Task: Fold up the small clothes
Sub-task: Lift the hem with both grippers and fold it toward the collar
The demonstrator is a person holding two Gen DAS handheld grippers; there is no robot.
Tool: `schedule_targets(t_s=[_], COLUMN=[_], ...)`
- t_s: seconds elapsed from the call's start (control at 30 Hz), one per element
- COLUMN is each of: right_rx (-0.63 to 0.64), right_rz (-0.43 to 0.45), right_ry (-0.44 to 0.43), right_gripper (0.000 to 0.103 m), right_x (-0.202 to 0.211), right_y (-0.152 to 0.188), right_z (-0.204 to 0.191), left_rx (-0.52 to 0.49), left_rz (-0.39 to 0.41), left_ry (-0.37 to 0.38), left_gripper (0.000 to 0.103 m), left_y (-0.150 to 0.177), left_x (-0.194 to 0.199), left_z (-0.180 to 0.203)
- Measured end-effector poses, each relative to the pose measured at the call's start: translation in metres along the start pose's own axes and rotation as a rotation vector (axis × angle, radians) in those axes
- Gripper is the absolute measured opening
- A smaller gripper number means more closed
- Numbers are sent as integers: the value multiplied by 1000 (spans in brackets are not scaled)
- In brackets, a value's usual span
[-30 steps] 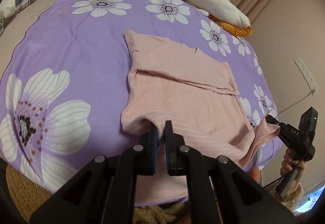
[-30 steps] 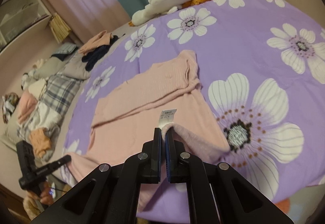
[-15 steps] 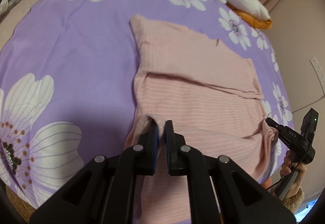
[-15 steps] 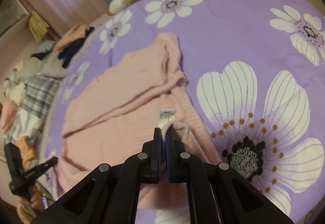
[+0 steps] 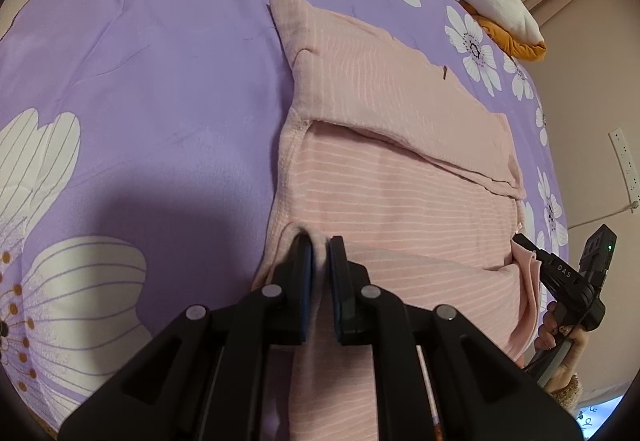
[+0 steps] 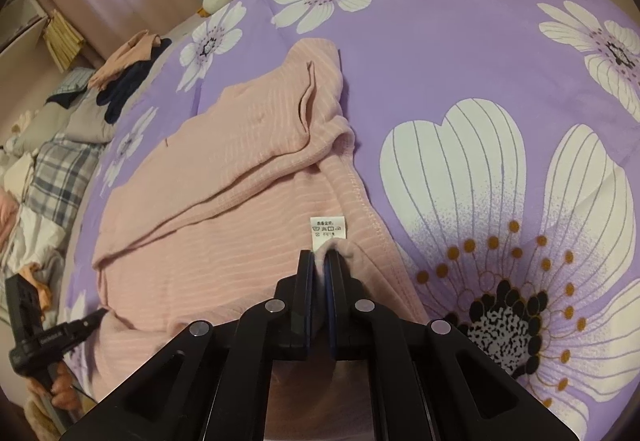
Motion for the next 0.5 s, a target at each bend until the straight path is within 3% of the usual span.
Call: schedule_targets(t_s=[0.1,0.33,0.5], right_rx=[13,20,23], right_rz=[-3,1,6], right_ry=[15,28,34], right_gripper=[5,5,5], right_x=[1,-2,-2], right_y=[0,-1,0], right_z=[-1,-3,-3], left_rx=[4,-43,-69], left_rz=[0,32,17], left_ry=[14,27,17], left_gripper=[10,35,41], left_y=[1,15,34], left_x=[5,33,41], left_z=[-1,2,-3])
Point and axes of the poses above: each gripper's, at about its wrist camera, not at the fingertips, and x roughly against the way its jaws point, z to its right, y to its underside, the point moved 4 cm from there along -x, roughly the way its jaws point, and after that the axes turned 7 degrees about -y, right-handed, at the moved point
